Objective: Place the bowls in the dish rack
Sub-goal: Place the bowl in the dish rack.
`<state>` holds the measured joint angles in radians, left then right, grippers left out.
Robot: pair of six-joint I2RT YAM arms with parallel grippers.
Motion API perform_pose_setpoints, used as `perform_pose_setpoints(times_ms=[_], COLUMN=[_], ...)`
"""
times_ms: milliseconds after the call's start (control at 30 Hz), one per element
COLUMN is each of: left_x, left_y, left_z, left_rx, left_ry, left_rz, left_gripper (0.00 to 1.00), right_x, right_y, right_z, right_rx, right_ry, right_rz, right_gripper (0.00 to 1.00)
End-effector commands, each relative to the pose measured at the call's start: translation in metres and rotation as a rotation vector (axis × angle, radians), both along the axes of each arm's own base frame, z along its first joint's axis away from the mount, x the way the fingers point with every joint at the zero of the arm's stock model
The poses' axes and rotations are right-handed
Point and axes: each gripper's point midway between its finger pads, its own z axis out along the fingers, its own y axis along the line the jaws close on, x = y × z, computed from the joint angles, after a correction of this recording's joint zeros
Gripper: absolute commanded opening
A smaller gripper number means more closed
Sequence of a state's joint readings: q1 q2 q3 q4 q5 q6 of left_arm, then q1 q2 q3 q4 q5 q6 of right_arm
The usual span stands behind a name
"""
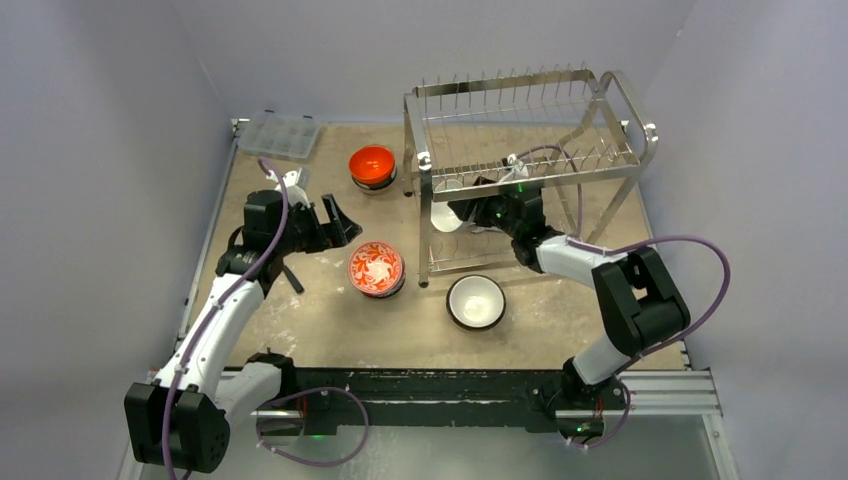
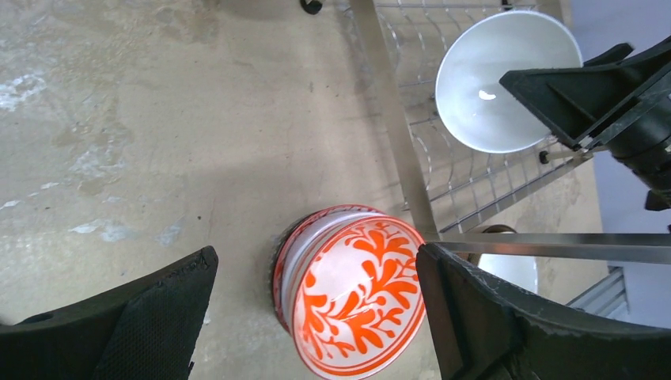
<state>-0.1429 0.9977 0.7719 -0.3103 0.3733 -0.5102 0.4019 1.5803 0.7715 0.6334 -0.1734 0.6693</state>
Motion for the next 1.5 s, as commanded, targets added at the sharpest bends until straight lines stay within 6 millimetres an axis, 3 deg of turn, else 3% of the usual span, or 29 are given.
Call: perform_pose_setpoints(times_ms=[0,133,533,800,1200,1467], left_x=[-0.002,-0.002,-0.004,-0.003,-0.004,-0.004], left_y=[0.012,0.021,0.022,0.021,0.02,0.02], left_z=[-0.012,-0.017,-0.019,-0.021,-0.021,-0.022], left_rx=[0.102,0.155,0.161,0.156,0.152,0.149], left_ry=[-0.022,-0.025,-0.032,-0.027,-0.025,-0.022], left_rz=[-0.029,-0.002,-0.001,-0.006,-0.008,-0.009], left_gripper=[0.95,0.94,0.93,0.93,0.93,0.93], right_x=[0.029,0.035,0.059,0.068,0.067,0.064], right_y=[0.012,0.023,0.011,0.023,0.028,0.013], right_z=[0.054,0.058,0.067,0.055,0.051,0.051], right_rx=[-0.042,-0.11,-0.304,-0.46,-0.678,-0.735], right_ry=[-0.225,-0.264,-0.341,-0.359,-0.375,-0.368], right_rz=[-0.064,-0.107,-0.275,-0.294,-0.403,-0.469], right_gripper=[0.0,0.0,0.0,0.0,0.0,0.0])
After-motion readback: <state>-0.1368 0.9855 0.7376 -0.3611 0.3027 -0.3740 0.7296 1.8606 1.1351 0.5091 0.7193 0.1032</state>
